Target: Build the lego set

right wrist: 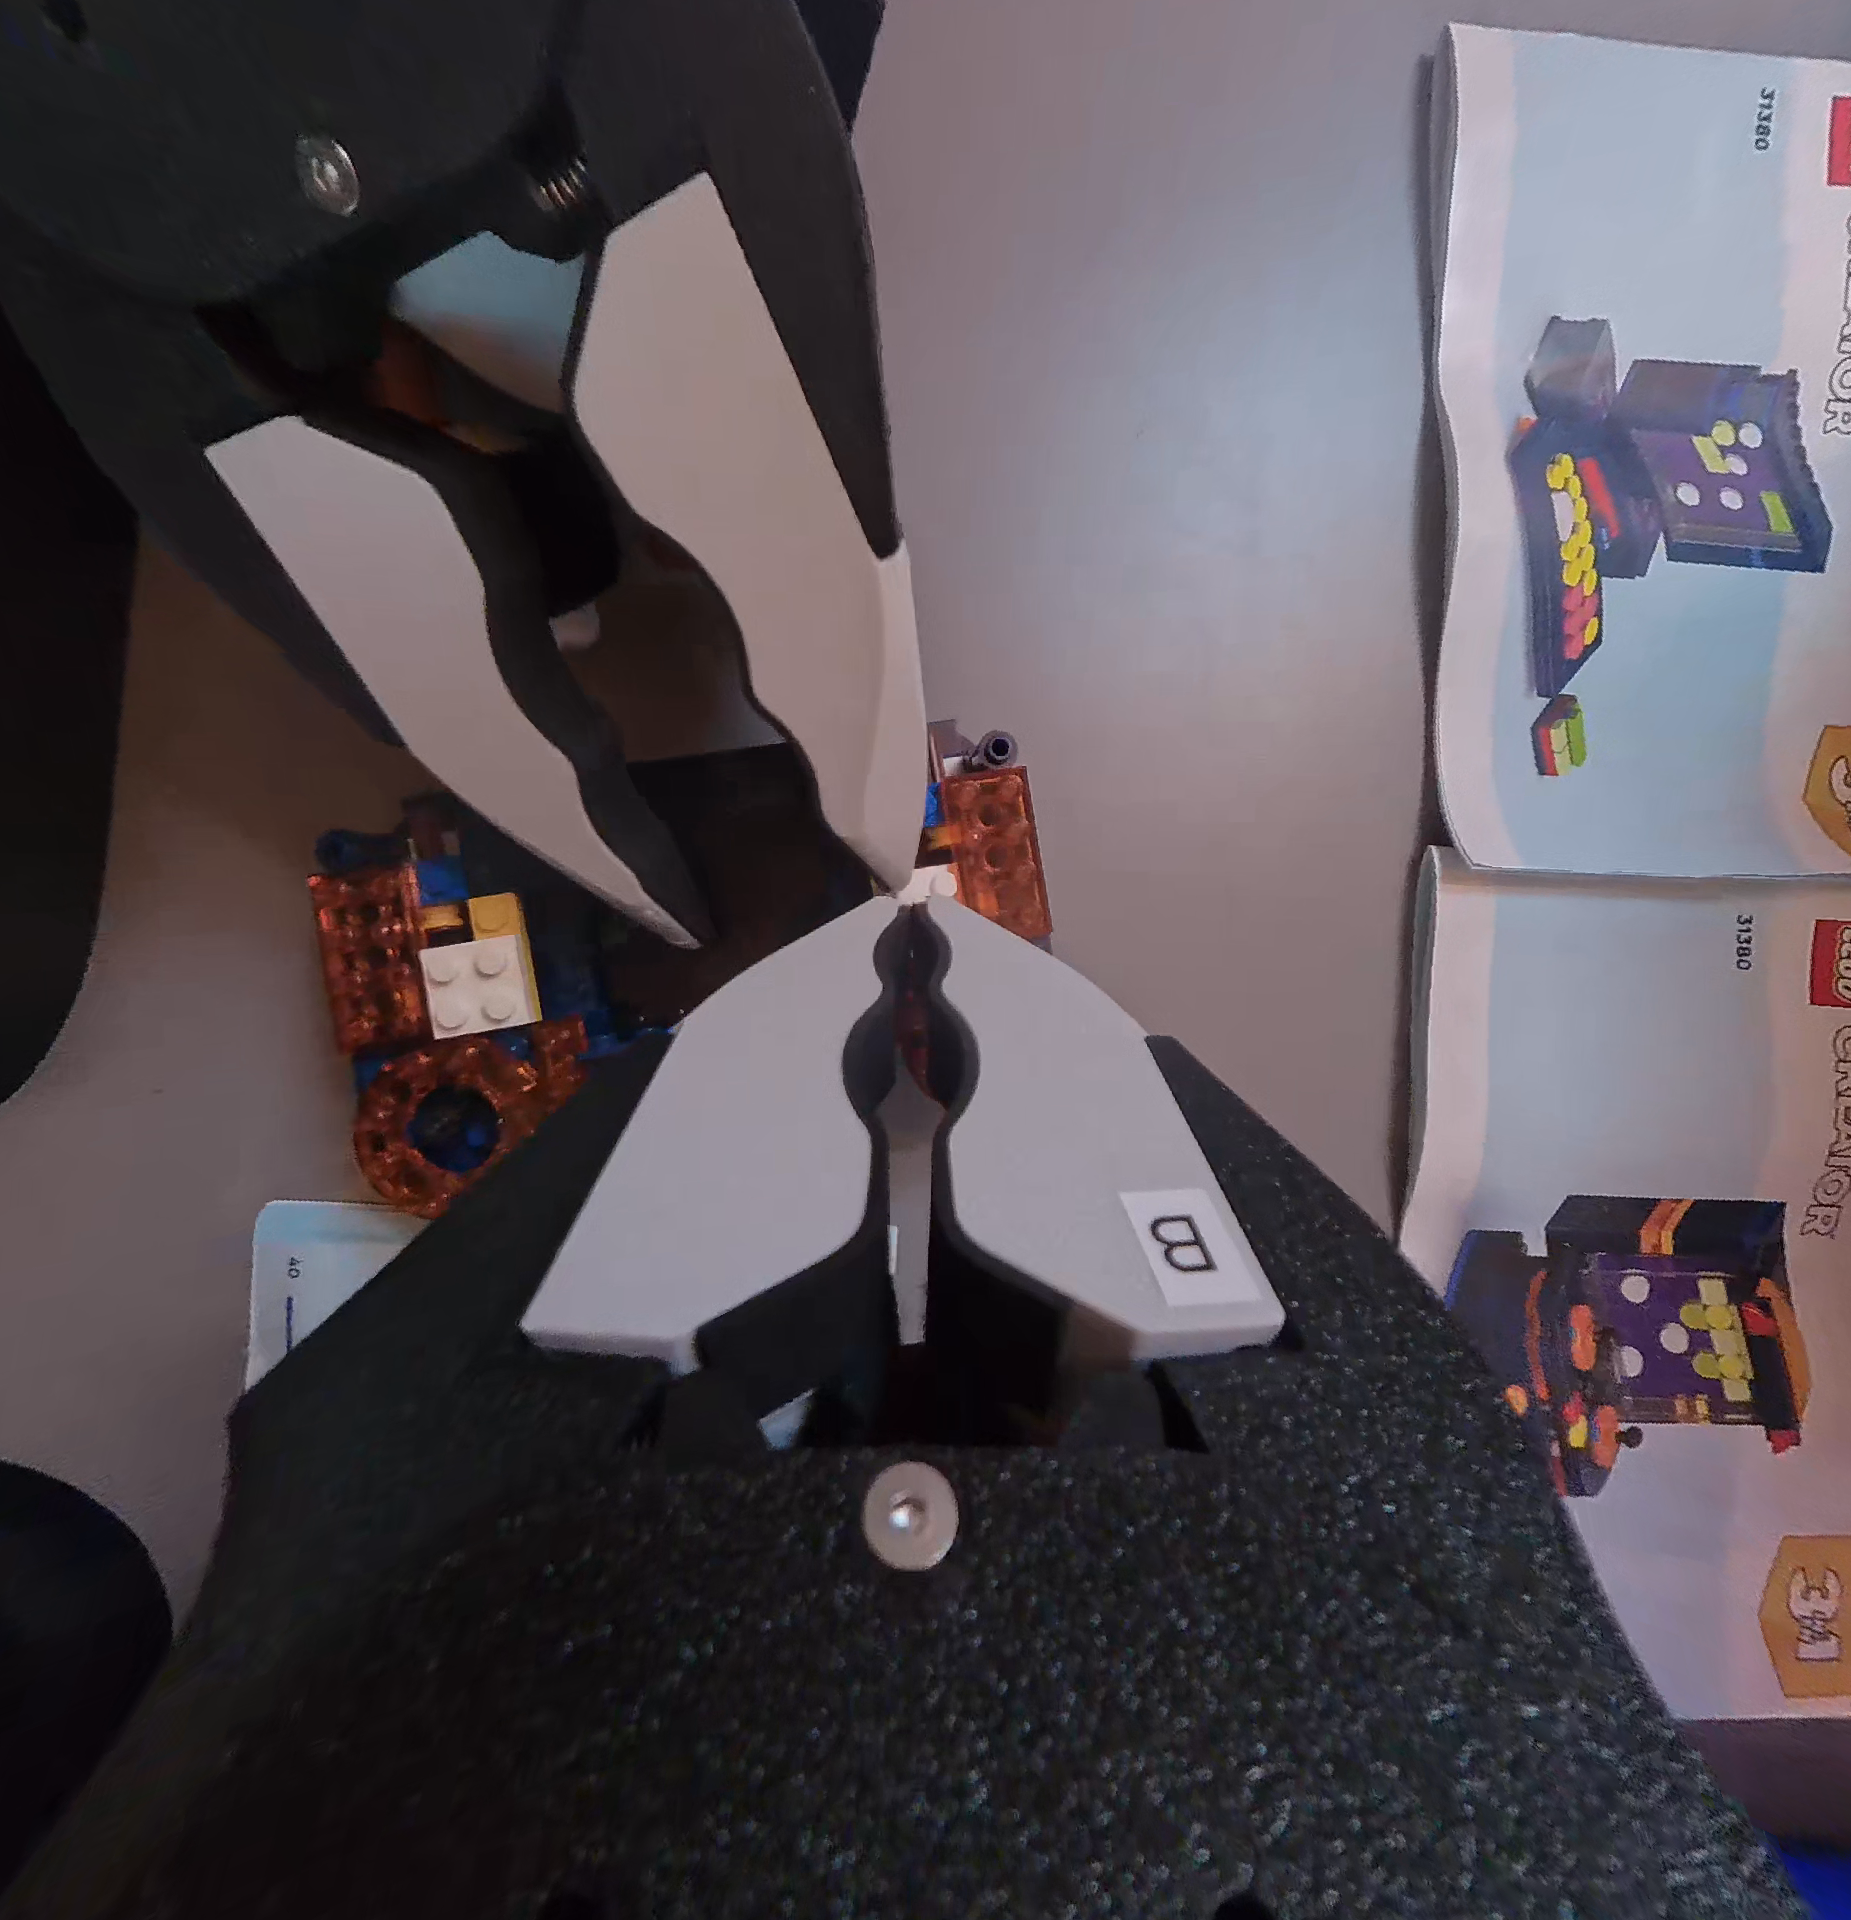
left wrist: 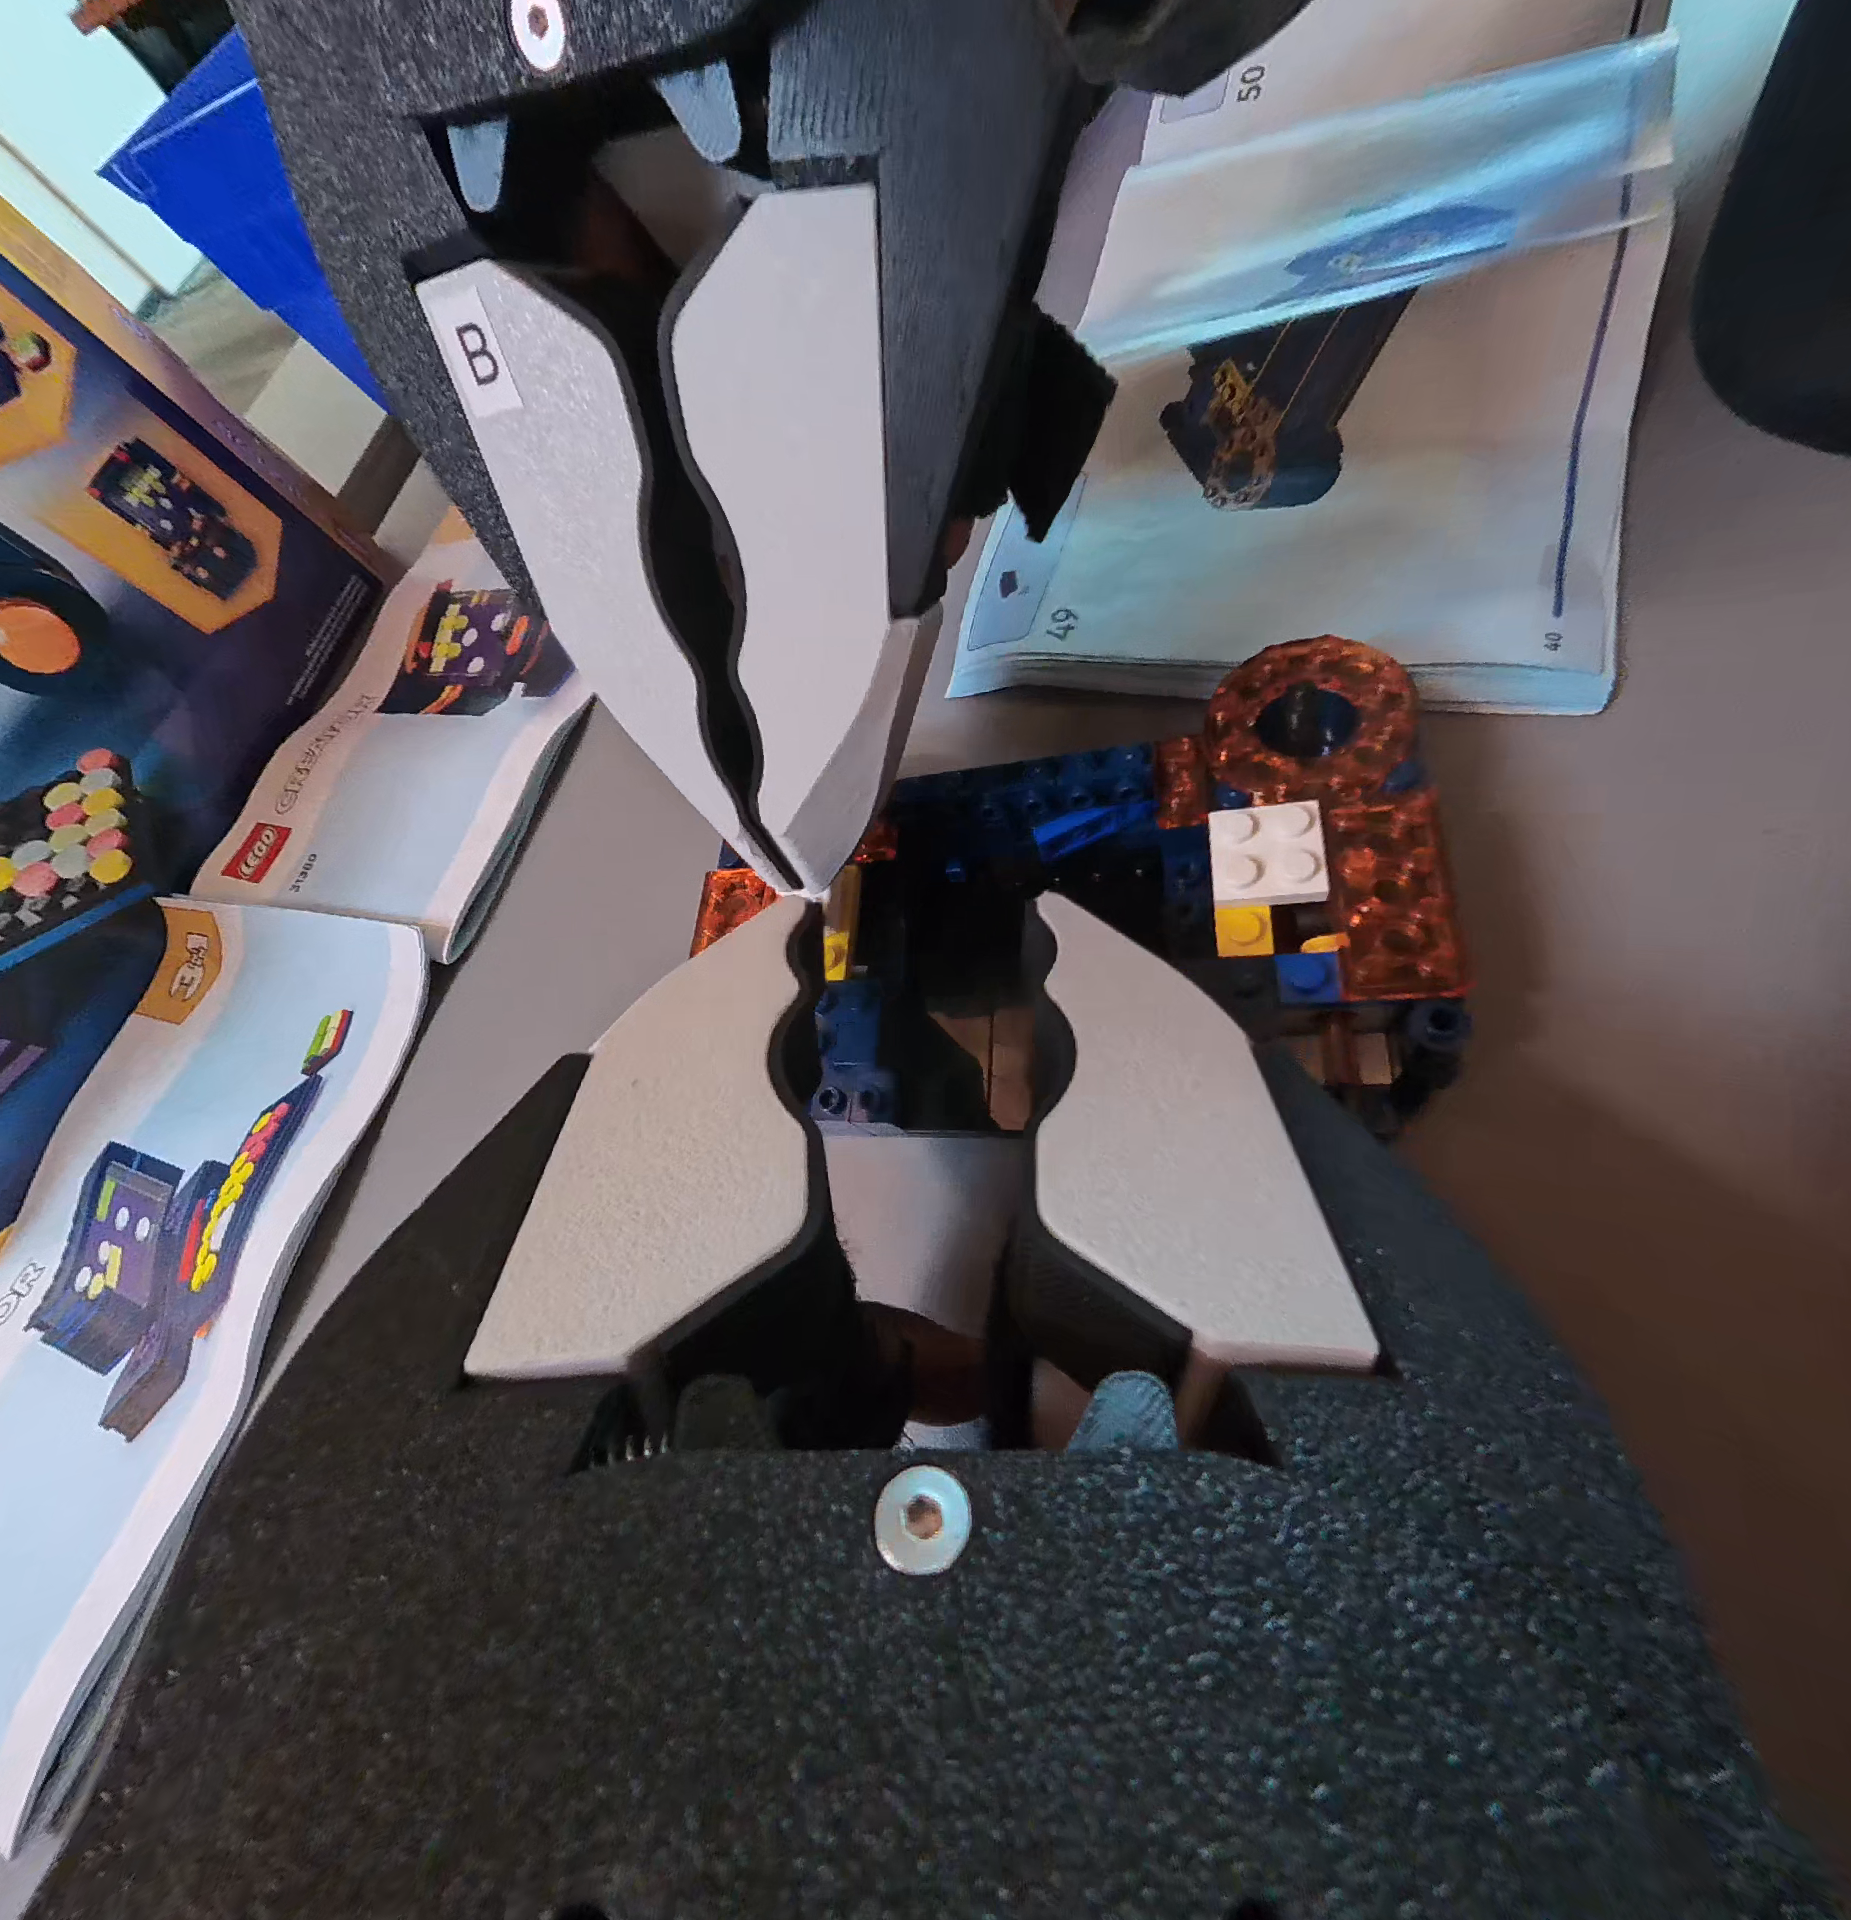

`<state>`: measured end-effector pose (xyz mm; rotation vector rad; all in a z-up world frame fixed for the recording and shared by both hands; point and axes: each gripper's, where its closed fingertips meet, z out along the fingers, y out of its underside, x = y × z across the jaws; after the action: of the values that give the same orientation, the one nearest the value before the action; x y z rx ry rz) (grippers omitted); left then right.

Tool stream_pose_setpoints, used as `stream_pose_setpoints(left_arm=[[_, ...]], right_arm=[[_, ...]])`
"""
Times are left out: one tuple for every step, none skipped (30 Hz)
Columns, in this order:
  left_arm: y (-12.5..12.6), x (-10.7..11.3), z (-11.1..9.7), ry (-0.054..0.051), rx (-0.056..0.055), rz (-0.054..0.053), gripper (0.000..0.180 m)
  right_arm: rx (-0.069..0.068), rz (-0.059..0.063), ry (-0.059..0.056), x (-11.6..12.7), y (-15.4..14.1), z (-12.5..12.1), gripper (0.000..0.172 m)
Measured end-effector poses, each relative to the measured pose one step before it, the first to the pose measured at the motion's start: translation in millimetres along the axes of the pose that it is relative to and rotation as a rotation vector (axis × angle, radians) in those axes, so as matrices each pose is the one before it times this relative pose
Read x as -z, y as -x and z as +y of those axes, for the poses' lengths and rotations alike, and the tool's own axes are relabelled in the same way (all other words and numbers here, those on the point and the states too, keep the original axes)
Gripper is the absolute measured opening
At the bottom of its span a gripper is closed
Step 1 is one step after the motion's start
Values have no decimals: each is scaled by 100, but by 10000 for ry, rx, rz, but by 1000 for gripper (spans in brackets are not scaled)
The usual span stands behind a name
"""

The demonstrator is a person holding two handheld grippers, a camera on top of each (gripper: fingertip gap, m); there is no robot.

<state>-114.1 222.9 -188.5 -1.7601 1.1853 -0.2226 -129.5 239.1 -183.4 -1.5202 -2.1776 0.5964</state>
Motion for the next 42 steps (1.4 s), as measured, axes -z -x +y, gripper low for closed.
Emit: stream_pose_setpoints(left_arm=[[-54,40,-42,-37,-56,5,34],[-48,35,-38,-36,-28,20,32],[-50,15,-15,-13,-19,24,32],[-49,-1,5,4,-35,15,32],[-57,18,-19,-9,-49,7,32],[-40,21,-7,-15,-49,-1,32],[-27,28,5,-6,-44,-14,32],[-16,20,1,-8,-43,-16,32],[-8,17,12,-4,-33,-12,31],[-1,9,-5,-4,-12,-5,31],[6,11,-3,-1,6,-1,31],[1,-2,3,-3,5,7,30],[-14,3,-6,-5,-4,7,30],[-11,11,-6,-10,-10,6,30],[-28,21,-26,-20,-15,12,30],[-30,28,-24,-28,-13,20,30],[16,27,-15,-19,8,-3,29],[89,16,13,-3,23,-51,29],[162,15,44,9,9,-105,30],[121,20,72,23,-17,-81,29],[27,5,66,27,-37,-18,28],[-5,-13,68,42,-38,-11,27],[-31,-42,90,67,-44,3,26],[-15,-52,68,60,-48,-21,27],[37,-13,12,12,-17,-43,26],[68,7,6,-4,28,-42,25],[101,29,17,-3,45,-43,22],[120,39,4,-12,51,-60,21],[196,43,-6,-27,80,-94,19],[200,56,-11,-27,104,-90,17],[203,28,-13,-23,103,-91,17],[173,18,-7,-16,79,-84,16],[78,-3,-5,-5,37,-39,15],[52,-35,49,40,-4,-41,15],[52,-79,76,70,-35,-60,15],[98,-88,4,31,-48,-98,15],[39,-69,5,22,-55,-53,15],[-36,-42,19,18,-48,3,15],[-40,3,-15,-5,-32,10,15],[-13,8,-10,-9,-9,4,15],[-26,0,0,0,-7,24,14],[-17,-3,14,10,-10,11,14]], right_arm=[[-5,-79,-80,22,151,3,0],[-7,-76,-68,31,150,18,0],[-4,-48,-51,33,95,27,0],[28,-14,-35,28,60,21,0],[109,-19,-41,32,85,14,0],[181,-77,-59,40,187,-10,1],[197,-81,-82,72,232,-52,3],[189,-75,-80,66,228,-63,4],[193,74,-73,78,14,-115,8],[278,211,-102,75,-134,-182,11],[368,254,-65,43,-139,-132,11],[454,189,68,-42,27,15,11],[481,160,150,-115,132,123,12],[447,224,191,-174,71,192,12],[412,285,221,-212,9,235,12],[389,303,158,-202,-5,146,11],[344,355,-9,-82,-93,-93,9],[298,293,13,-13,-47,-66,8],[212,230,18,24,-8,-63,7],[99,197,36,27,-7,-29,7],[54,201,40,6,-11,-17,7],[57,207,75,11,-22,6,6],[83,222,143,14,-28,28,6],[90,247,201,24,-58,38,6],[88,254,209,33,-50,27,5],[86,249,186,9,-11,13,5],[92,246,175,12,-17,1,5],[94,231,165,15,-14,10,5],[37,179,155,22,3,13,4],[25,145,113,5,2,-4,4],[20,111,77,22,3,11,4],[-15,95,50,20,-6,7,4],[-38,81,17,46,-3,-23,4],[-24,53,-29,38,43,-40,4],[-10,42,-54,37,51,-46,4],[-9,81,-46,24,9,-37,3],[12,86,-45,47,6,-36,1],[25,92,-62,88,-40,-85,0],[-33,7,-21,44,44,-14,0],[-100,-31,-55,28,25,-25,0],[-152,-72,-105,16,-5,-27,0],[-260,-115,-147,11,-23,-24,0]])
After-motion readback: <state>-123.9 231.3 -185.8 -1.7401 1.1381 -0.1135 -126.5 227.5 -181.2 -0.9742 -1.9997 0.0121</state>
